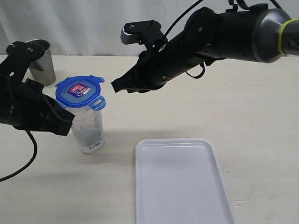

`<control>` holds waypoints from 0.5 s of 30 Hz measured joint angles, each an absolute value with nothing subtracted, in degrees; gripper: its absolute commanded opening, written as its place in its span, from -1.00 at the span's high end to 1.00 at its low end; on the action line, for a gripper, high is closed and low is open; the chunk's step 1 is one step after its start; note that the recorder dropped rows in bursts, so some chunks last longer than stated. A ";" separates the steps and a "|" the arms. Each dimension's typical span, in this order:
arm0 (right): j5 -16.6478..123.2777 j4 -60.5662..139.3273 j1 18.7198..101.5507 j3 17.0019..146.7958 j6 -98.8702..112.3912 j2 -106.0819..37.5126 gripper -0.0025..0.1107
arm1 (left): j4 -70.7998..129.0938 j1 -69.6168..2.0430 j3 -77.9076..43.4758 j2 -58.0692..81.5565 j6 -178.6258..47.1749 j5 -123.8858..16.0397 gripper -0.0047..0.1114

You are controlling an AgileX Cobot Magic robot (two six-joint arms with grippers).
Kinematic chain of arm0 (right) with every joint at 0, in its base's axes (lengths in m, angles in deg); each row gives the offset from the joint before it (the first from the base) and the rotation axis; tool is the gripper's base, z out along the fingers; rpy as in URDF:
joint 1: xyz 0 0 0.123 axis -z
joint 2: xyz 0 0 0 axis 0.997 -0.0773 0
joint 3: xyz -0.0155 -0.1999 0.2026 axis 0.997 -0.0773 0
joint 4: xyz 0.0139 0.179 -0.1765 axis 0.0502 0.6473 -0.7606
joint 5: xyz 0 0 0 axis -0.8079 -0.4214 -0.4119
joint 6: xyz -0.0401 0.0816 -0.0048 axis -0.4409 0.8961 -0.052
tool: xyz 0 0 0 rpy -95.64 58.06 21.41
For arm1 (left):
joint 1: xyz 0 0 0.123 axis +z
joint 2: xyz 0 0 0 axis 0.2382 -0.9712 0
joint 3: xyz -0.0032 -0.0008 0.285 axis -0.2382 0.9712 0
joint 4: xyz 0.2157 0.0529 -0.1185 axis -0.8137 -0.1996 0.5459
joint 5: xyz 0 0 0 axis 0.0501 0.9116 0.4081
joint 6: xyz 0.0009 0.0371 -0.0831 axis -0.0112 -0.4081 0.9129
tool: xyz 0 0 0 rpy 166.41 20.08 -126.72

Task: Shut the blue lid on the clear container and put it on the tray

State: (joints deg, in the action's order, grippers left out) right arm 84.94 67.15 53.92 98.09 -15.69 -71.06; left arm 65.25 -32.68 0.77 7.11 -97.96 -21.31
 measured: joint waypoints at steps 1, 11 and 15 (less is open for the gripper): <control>84.94 67.15 53.92 98.09 -15.69 -71.06 0.88 | 64.64 -32.79 0.77 7.11 -97.34 -21.31 0.92; 85.65 67.15 53.92 98.09 -15.69 -71.06 0.88 | 60.39 -33.01 0.77 7.11 -93.04 -20.25 0.92; 86.10 67.15 53.92 98.09 -15.69 -71.06 0.88 | 58.76 -33.01 0.77 7.11 -91.55 -20.25 0.92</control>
State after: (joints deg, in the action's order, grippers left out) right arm 86.10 67.15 53.92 98.09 -15.69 -71.06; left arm 58.76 -33.01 0.77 7.11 -91.55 -20.25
